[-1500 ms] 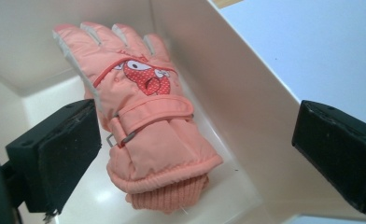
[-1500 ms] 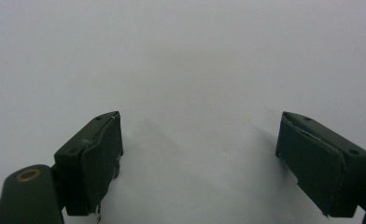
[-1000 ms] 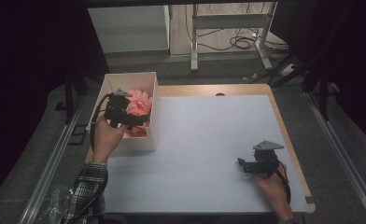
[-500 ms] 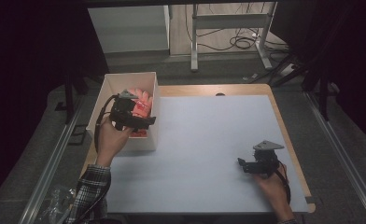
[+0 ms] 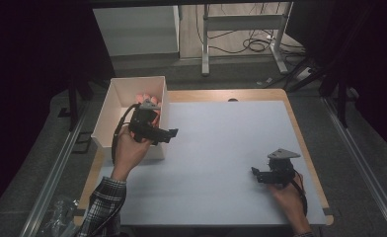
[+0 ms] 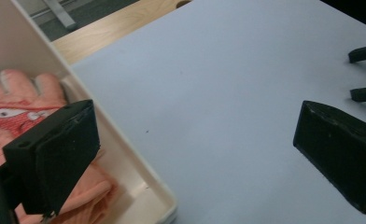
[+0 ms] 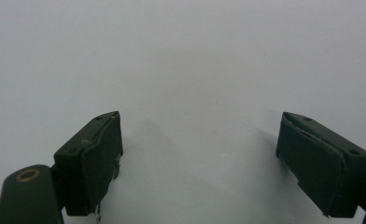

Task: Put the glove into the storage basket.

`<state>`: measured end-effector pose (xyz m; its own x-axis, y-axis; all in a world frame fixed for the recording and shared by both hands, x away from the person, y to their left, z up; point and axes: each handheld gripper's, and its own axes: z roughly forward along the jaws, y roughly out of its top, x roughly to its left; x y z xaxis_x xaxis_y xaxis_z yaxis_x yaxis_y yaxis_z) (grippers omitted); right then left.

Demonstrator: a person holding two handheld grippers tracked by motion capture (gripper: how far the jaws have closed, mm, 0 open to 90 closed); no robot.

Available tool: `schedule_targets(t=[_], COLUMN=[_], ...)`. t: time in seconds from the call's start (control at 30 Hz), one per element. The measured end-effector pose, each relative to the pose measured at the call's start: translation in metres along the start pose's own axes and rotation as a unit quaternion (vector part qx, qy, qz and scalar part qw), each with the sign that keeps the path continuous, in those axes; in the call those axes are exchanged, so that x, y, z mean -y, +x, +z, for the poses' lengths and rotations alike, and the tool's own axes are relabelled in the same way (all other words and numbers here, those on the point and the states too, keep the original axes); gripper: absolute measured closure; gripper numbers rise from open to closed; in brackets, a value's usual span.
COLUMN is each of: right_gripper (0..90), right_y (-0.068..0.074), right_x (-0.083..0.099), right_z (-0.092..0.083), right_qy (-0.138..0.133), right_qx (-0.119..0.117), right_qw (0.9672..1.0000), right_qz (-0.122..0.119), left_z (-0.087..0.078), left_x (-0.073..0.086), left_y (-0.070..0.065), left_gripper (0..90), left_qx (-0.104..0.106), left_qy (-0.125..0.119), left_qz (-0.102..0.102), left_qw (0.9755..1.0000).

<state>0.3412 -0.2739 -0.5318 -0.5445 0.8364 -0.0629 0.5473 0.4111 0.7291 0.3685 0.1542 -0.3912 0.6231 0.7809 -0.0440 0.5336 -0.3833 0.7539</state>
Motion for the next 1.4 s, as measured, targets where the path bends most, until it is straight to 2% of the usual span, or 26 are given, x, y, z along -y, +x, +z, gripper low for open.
schedule_targets(t=[0.33,0.47,0.73,1.13,1.4], right_gripper=[14.8,14.8,14.9,14.8,14.8], right_y=[0.000,0.000,0.000,0.000,0.000], right_x=[0.000,0.000,0.000,0.000,0.000], right_z=[0.000,0.000,0.000,0.000,0.000], right_qy=[0.000,0.000,0.001,0.002,0.001], right_qx=[0.000,0.000,0.000,-0.001,0.000], right_qw=[1.0000,1.0000,1.0000,1.0000,1.0000], right_qz=[0.000,0.000,0.001,0.000,0.000], left_z=[0.019,0.030,0.046,0.066,0.077], left_x=[-0.003,-0.004,-0.002,0.013,0.028], left_y=[-0.027,-0.042,-0.062,-0.082,-0.087], left_gripper=[0.6,0.6,0.6,0.7,0.7], left_qx=[0.033,0.052,0.077,0.099,0.100], left_qy=[-0.002,-0.003,-0.003,0.000,0.006], left_qz=[0.023,0.034,0.047,0.060,0.061], left_qw=[0.9992,0.9981,0.9959,0.9933,0.9932])
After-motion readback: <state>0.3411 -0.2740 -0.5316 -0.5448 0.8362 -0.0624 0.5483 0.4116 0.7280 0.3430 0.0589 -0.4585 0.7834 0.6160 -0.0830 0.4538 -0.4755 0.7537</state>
